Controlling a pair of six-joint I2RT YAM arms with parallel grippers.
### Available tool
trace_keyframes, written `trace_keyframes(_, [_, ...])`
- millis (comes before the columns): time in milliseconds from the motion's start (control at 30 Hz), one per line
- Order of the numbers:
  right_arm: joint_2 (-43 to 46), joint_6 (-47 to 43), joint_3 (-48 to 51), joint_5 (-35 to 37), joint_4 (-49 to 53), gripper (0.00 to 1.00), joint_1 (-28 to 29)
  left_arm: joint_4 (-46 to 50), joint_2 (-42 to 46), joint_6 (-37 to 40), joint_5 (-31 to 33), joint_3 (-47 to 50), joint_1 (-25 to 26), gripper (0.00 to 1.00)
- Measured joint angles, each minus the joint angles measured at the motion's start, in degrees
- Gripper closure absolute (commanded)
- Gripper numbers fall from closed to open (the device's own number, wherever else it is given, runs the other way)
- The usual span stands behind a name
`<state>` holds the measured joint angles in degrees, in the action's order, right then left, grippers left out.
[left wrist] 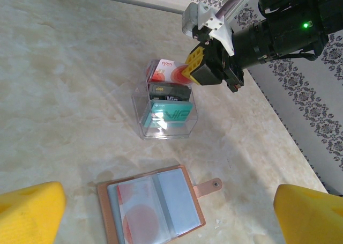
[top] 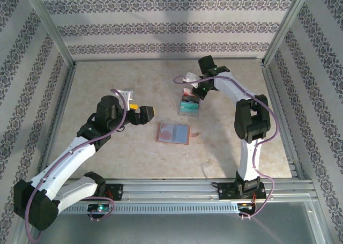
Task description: Take the credit cards out of the card holder
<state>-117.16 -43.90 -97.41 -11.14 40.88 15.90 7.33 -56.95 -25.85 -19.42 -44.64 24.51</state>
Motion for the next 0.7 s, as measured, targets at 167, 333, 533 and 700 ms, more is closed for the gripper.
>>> trace_keyframes(167, [0.00,0.00,-0.02,1.68,-1.90,0.95,0.00,0.00,0.00,0.02,0.00,0.00,0.00,0.01])
trace_keyframes(333, [0.00,0.00,-0.13,1.68,-3.06,0.95,0.37,0.00,0.00,0.20,0.00,0.00,0.00,0.01])
trace_keyframes(533, [0.00,0.02,-0.37,1.64,-3.69,0.95,0.37,0.00,0.00,0.20,0.00,0.00,0.00,0.01])
trace_keyframes(700, [0.00,0.17,-0.37,1.62,-3.85,0.95,0.37,0.00,0.00,0.26,0.00,0.00,0.00,0.01])
